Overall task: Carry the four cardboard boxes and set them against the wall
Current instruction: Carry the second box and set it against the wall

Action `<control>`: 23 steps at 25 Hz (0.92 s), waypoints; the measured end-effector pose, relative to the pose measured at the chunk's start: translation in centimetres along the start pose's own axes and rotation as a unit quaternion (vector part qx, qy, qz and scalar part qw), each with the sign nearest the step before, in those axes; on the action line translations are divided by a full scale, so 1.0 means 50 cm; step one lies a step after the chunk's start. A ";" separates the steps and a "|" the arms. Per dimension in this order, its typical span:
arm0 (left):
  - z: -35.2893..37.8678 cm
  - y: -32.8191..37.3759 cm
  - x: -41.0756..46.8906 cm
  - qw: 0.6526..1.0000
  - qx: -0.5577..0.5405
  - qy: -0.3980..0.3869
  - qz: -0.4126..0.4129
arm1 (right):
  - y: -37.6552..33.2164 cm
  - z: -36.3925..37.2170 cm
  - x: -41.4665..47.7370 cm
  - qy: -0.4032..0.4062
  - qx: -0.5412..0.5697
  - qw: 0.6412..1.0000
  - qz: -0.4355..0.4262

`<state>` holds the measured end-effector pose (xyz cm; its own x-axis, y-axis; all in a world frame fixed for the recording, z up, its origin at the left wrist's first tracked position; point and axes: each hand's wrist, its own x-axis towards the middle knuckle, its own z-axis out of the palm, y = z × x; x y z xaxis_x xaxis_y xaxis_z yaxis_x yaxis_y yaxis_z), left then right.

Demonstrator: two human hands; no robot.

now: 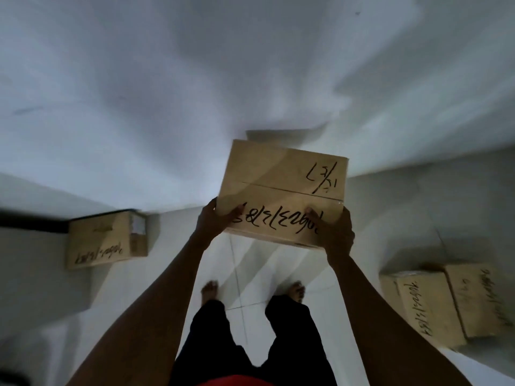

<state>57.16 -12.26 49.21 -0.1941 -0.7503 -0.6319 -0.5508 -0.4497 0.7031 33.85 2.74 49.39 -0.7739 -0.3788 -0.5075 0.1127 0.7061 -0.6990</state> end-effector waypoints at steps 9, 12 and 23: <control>-0.535 -0.315 -0.088 0.990 -0.081 0.103 -0.051 | -0.042 0.479 -0.350 -0.106 -0.046 0.991 -0.063; -0.652 -0.421 -0.088 0.983 -0.104 0.141 -0.059 | -0.033 0.619 -0.419 -0.146 -0.060 0.984 -0.084; -0.991 -0.817 0.171 0.974 -0.115 0.167 -0.098 | 0.088 1.193 -0.504 -0.173 -0.100 0.974 -0.108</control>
<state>118.23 -24.32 31.20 0.1916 -0.7379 -0.6471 -0.3460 -0.6678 0.6590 91.03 -20.26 29.06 -0.5067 -0.6853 -0.5231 -0.1790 0.6771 -0.7137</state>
